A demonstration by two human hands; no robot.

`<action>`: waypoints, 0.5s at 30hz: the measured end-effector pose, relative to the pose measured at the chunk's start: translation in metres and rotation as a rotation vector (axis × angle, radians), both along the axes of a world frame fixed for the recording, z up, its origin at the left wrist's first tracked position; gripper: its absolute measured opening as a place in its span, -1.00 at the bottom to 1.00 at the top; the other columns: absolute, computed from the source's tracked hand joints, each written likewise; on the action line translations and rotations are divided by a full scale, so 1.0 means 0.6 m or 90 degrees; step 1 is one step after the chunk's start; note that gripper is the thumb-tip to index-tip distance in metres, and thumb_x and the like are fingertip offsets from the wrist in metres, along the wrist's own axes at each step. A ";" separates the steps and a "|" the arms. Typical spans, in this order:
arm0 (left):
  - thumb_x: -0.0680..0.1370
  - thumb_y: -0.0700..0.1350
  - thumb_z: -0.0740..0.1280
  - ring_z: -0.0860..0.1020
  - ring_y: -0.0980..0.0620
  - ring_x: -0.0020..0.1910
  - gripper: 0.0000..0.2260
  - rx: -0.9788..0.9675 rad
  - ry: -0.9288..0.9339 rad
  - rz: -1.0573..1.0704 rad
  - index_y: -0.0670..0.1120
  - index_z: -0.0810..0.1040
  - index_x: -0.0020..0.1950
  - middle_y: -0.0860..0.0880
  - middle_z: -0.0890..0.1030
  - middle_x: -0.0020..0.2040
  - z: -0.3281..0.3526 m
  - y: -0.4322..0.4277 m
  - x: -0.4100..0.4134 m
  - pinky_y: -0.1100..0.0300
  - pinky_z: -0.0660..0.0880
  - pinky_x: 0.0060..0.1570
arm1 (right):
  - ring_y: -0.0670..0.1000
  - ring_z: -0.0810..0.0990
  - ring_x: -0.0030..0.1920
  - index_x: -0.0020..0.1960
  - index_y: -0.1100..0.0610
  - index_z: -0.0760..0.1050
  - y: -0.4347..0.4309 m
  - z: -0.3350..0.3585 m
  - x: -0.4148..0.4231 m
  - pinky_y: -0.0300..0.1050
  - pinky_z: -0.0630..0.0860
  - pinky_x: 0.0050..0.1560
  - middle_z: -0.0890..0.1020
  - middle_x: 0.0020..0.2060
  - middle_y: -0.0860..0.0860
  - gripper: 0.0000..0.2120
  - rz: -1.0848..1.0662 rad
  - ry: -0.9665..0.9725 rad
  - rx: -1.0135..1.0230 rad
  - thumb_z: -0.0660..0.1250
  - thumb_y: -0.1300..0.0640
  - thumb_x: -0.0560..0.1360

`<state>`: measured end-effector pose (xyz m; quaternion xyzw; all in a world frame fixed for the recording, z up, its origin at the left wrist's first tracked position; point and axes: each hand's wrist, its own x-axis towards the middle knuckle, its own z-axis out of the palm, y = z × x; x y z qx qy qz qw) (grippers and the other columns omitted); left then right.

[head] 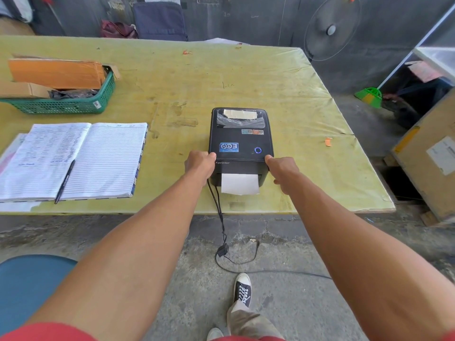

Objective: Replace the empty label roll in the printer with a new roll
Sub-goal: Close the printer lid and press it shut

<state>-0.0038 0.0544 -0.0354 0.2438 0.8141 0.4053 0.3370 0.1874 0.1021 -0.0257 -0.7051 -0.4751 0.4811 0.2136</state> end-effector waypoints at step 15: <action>0.59 -0.18 0.31 0.54 0.24 -0.10 -0.54 0.113 0.057 -0.116 0.03 0.37 0.48 -0.02 0.54 0.36 -0.015 -0.001 -0.014 0.30 0.41 0.10 | 0.03 0.59 0.13 0.52 -0.06 0.30 0.012 -0.012 0.009 -0.11 0.50 0.21 0.62 0.23 -0.05 -0.47 0.069 0.080 0.125 0.26 0.17 0.57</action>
